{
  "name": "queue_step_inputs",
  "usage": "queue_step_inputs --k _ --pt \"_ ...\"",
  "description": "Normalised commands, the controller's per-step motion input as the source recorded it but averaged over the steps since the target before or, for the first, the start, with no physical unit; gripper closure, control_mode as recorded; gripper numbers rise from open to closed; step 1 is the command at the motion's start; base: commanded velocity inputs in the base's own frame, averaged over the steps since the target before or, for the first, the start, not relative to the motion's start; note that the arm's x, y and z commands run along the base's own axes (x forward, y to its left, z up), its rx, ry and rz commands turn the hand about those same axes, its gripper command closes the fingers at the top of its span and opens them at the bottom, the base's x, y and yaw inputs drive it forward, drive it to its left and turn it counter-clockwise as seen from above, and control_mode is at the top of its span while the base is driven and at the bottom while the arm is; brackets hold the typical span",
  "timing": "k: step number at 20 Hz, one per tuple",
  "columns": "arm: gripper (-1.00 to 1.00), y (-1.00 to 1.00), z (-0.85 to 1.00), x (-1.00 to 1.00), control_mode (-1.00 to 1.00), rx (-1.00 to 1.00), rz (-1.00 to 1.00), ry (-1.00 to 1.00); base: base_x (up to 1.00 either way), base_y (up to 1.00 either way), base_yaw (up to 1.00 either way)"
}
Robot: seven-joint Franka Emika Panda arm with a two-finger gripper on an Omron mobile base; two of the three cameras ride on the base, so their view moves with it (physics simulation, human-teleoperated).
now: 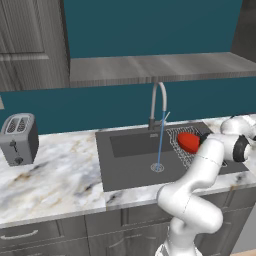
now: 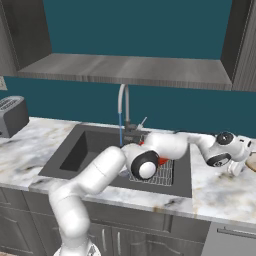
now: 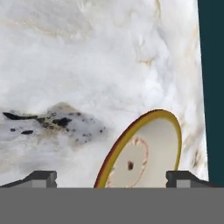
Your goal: Rinse each bowl for a few seconds and place them down in the sink or on the counter.
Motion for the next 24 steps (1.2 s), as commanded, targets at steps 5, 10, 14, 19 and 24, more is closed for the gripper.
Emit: queue_step_inputs --k 5,10,14,19,24 --pt "-1.0 -0.35 -0.02 0.04 -1.0 0.04 0.0 0.06 0.0 0.0 0.0" --pt "-1.0 -0.15 -0.09 0.1 -1.0 0.01 -0.05 0.11 0.0 0.0 0.0" --pt "-1.0 -0.08 -0.15 0.19 -1.0 0.02 -0.07 0.19 0.0 0.0 0.0" --pt "-1.0 -0.2 -0.05 0.23 -1.0 0.05 -0.04 0.17 0.0 0.0 0.0" --pt "-1.0 -0.46 0.0 0.17 -1.0 0.1 0.0 0.1 0.0 0.0 0.0"
